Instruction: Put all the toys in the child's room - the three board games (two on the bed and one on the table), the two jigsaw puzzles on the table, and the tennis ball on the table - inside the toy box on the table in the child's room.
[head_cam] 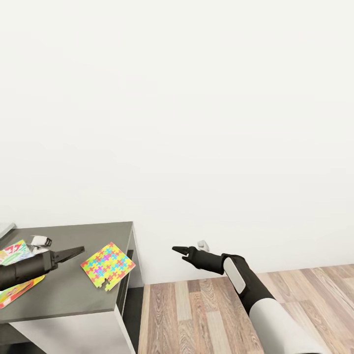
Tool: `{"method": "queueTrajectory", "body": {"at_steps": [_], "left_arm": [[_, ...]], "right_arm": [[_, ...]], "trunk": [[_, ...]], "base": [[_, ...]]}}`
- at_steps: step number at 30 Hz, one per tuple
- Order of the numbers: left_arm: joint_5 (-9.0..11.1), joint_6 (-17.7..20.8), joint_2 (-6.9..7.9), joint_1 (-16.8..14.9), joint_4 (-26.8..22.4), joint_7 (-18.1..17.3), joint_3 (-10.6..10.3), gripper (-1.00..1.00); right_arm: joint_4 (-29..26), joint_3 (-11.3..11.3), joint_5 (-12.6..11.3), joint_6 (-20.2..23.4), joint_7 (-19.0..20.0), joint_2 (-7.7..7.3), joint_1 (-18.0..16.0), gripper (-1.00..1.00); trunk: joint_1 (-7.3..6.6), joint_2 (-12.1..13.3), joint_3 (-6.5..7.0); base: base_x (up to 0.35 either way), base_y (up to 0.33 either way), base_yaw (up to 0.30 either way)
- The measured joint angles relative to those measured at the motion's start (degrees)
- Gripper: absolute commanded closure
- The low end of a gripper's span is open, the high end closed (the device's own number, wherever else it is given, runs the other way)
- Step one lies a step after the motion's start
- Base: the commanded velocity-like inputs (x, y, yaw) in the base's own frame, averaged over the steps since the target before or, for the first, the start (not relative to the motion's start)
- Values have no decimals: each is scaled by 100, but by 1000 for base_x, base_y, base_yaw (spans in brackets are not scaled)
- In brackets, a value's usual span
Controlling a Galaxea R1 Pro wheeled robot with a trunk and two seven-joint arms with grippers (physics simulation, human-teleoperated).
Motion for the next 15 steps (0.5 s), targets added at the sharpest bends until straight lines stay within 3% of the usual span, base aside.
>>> {"method": "queueTrajectory", "body": {"at_steps": [5,8,15], "left_arm": [[128,27,-78,210,-397,-1,-180,-100],[315,27,-84,257,-466,-1,-215,-100],[413,28,-85,277,-491,-1,-228,-100]], "right_arm": [[4,13,28,22,-26,13,-5,-100],[-4,17,30,-8,-60,15,0,-100],[24,18,18,1,-79,15,0,-100]], "trunk": [[-1,0,0],[-1,0,0],[0,0,0]], "base": [[39,97,0],[115,184,0],[36,53,0]]}}
